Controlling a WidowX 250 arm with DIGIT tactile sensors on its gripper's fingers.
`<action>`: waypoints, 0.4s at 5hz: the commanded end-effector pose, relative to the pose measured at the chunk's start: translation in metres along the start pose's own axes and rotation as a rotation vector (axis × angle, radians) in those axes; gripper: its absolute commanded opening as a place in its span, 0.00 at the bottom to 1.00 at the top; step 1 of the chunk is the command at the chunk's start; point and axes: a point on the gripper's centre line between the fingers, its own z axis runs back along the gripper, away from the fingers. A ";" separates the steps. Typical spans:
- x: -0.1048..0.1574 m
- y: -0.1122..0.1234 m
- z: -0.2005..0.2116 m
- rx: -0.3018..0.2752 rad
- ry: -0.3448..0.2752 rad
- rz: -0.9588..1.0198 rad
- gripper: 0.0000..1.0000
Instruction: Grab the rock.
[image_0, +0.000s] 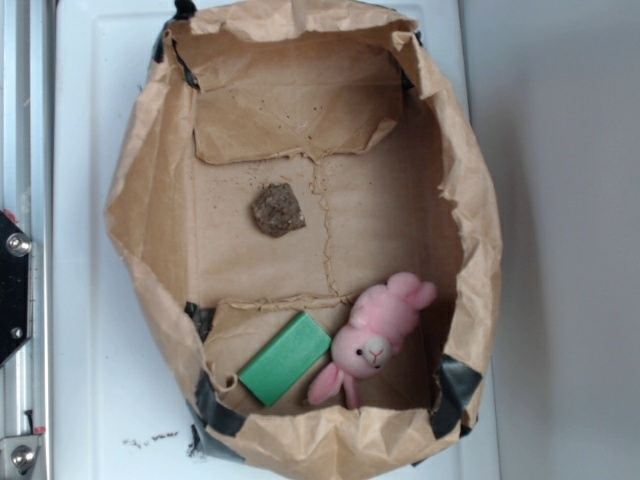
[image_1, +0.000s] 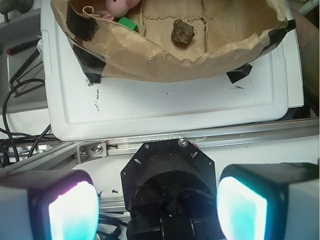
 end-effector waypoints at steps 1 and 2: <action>0.000 0.000 0.000 0.000 0.000 0.000 1.00; 0.038 0.002 -0.007 0.023 -0.049 -0.008 1.00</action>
